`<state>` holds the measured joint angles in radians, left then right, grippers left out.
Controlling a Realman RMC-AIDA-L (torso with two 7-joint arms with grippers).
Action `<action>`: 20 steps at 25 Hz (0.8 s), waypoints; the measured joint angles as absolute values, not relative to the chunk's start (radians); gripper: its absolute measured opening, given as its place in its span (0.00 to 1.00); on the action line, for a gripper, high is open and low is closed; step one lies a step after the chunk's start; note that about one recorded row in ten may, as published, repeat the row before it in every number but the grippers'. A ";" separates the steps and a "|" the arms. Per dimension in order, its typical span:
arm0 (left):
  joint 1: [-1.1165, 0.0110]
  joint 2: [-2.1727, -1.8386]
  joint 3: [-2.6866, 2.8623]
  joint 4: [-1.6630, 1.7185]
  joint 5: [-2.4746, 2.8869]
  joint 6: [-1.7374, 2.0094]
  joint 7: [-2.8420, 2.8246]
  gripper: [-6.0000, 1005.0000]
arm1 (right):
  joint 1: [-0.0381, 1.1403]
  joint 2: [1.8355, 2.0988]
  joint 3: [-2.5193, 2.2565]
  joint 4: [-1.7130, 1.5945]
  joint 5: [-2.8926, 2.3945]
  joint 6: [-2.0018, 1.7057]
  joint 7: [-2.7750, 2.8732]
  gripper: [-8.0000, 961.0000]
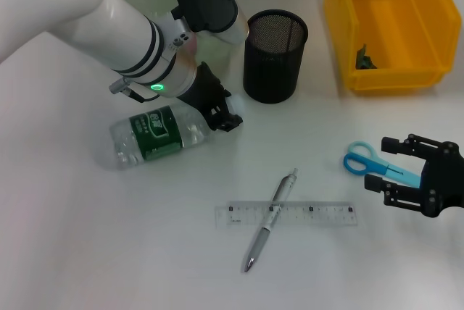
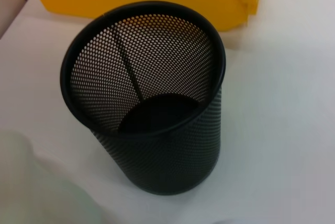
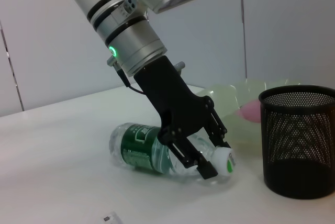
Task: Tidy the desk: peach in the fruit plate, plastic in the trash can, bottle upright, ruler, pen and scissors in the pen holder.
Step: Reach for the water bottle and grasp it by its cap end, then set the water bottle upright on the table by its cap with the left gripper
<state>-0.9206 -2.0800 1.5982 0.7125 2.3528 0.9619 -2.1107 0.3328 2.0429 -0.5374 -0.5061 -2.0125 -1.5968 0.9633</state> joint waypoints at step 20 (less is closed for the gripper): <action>-0.900 -2.076 1.528 0.753 2.308 1.013 -2.095 0.45 | 0.333 2.049 -0.534 -0.510 -2.013 -1.597 0.964 0.78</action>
